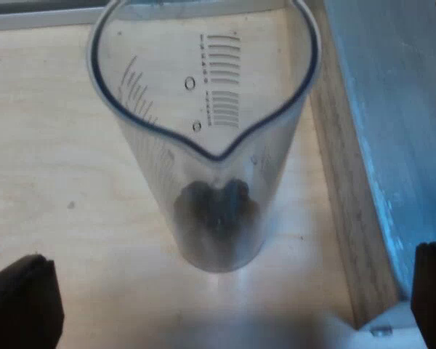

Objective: Pour the beans into the coffee machine

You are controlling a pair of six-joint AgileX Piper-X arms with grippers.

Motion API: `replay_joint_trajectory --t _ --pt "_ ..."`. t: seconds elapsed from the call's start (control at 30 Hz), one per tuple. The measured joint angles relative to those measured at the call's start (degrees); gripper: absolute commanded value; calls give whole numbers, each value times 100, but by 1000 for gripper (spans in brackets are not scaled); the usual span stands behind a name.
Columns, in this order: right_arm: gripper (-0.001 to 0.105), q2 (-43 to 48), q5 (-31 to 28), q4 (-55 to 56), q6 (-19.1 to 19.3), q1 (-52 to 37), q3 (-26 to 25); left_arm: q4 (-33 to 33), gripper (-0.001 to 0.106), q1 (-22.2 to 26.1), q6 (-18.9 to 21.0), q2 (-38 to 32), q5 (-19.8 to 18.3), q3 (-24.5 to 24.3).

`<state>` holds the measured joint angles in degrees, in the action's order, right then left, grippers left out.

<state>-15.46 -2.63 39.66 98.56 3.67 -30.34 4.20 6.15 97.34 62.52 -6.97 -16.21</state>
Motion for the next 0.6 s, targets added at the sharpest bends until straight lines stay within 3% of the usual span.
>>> replay_joint_trajectory --t 0.3,0.6 --pt "104 0 0 -8 0 0 0 661 105 0 -223 35 43 0" --pt "104 0 0 -21 0 0 0 1159 105 0 -250 544 65 0"
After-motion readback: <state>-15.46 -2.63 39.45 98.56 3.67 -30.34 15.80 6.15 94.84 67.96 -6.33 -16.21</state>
